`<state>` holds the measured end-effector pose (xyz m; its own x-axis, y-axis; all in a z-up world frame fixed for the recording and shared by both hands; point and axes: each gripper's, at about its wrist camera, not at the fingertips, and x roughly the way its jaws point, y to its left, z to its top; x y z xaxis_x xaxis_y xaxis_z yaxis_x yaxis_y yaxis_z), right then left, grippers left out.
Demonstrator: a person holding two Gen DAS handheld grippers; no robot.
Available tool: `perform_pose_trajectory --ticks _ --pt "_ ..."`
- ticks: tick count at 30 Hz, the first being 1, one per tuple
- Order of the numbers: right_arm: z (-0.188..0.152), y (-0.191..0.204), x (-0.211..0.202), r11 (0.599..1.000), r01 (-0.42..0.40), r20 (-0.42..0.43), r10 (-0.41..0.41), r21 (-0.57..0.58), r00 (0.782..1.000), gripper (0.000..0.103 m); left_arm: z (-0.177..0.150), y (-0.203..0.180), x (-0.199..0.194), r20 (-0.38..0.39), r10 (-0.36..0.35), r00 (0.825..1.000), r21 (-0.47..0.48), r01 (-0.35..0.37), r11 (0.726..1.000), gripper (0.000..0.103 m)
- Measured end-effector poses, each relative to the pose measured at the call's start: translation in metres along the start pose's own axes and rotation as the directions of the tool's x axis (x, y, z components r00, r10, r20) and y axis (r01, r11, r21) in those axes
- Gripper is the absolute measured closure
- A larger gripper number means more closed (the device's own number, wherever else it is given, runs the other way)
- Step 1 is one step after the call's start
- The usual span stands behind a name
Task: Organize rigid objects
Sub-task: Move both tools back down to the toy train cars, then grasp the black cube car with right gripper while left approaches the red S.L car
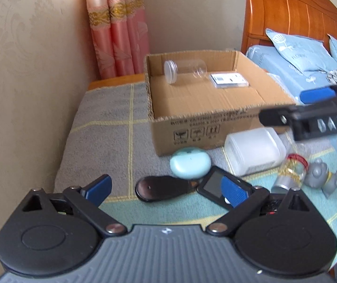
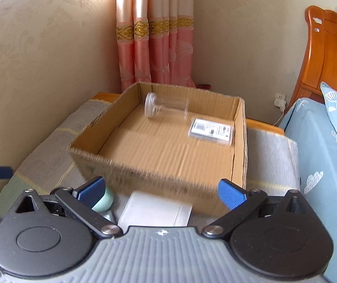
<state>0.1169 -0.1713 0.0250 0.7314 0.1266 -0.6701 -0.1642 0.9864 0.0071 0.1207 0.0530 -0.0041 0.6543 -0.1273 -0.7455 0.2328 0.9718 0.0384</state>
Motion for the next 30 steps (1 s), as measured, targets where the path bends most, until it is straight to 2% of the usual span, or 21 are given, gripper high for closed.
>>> perform_pose_trajectory --ticks 4,9,14,23,30 --pt "-0.044 0.012 -0.015 1.000 0.015 0.017 -0.015 0.002 1.000 0.000 -0.014 -0.003 0.007 -0.034 -0.024 0.999 0.011 0.025 1.000 0.004" --pt "-0.087 0.015 -0.021 0.999 0.022 -0.038 -0.021 0.032 0.999 0.000 -0.027 -0.011 0.013 -0.077 -0.068 0.995 0.028 0.070 0.997 0.004" --pt "-0.113 0.016 -0.027 0.999 0.033 -0.073 -0.033 -0.014 0.997 0.000 -0.036 -0.022 0.015 -0.098 -0.125 0.987 0.039 0.130 0.991 0.004" --pt "-0.139 0.023 -0.023 0.995 0.026 -0.135 -0.038 -0.092 0.990 0.000 -0.048 -0.041 0.025 -0.146 -0.194 0.970 0.064 0.205 0.977 0.004" --pt "-0.139 0.022 -0.024 0.995 0.025 -0.135 -0.038 -0.098 0.990 0.000 -0.058 -0.029 0.030 -0.169 -0.150 0.974 0.056 0.162 0.985 0.004"
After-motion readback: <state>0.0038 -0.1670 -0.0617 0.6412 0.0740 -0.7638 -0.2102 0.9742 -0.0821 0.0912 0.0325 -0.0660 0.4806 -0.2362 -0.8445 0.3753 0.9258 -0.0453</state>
